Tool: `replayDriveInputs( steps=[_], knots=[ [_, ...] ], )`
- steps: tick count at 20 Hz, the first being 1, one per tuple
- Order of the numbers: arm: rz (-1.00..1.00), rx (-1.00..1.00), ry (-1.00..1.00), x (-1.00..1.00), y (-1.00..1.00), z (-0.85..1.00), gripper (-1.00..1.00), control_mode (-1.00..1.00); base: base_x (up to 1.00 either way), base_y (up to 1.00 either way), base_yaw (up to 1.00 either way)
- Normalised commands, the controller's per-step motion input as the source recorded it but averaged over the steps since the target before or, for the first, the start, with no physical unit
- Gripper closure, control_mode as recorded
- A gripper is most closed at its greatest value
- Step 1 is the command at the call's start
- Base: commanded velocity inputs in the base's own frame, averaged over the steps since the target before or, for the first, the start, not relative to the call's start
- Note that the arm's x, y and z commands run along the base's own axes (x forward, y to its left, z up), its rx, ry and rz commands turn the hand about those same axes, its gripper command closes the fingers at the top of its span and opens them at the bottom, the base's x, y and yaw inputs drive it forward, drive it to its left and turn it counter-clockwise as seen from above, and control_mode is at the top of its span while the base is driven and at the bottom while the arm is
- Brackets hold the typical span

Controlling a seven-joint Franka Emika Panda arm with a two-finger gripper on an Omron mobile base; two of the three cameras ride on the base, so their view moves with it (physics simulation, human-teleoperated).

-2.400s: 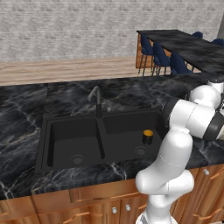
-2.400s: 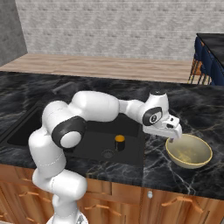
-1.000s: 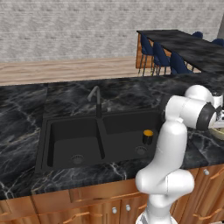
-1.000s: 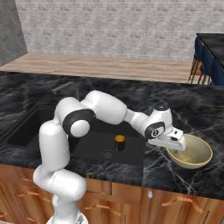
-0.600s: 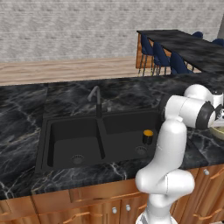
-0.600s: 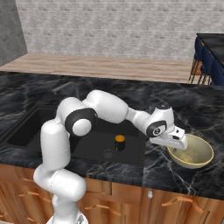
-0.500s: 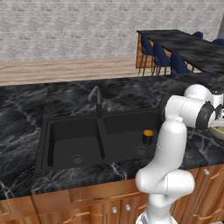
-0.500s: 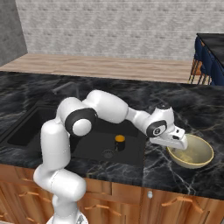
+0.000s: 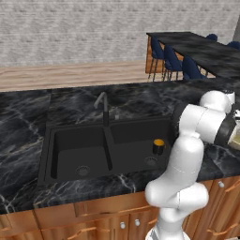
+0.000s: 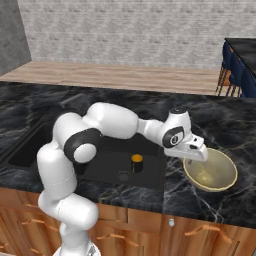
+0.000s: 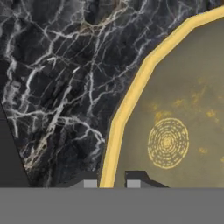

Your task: Pick the mug and place it in the sink. Pick the bowl and place it in the open cabinet and then close the cabinet.

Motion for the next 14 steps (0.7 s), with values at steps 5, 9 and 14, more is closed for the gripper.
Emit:
replayDriveInputs(
  steps=[5,9,14],
  knots=[
    [0.13,-0.27,0.00,-0.06,0.78,0.91,1.00,-1.00,0.00,0.00,0.00],
    [0.19,-0.14,0.15,-0.30,0.51,0.47,1.00,-1.00,0.00,0.00,0.00],
    [0.04,0.14,0.25,-0.05,0.32,0.78,1.00,-1.00,0.00,0.00,0.00]
  ],
)
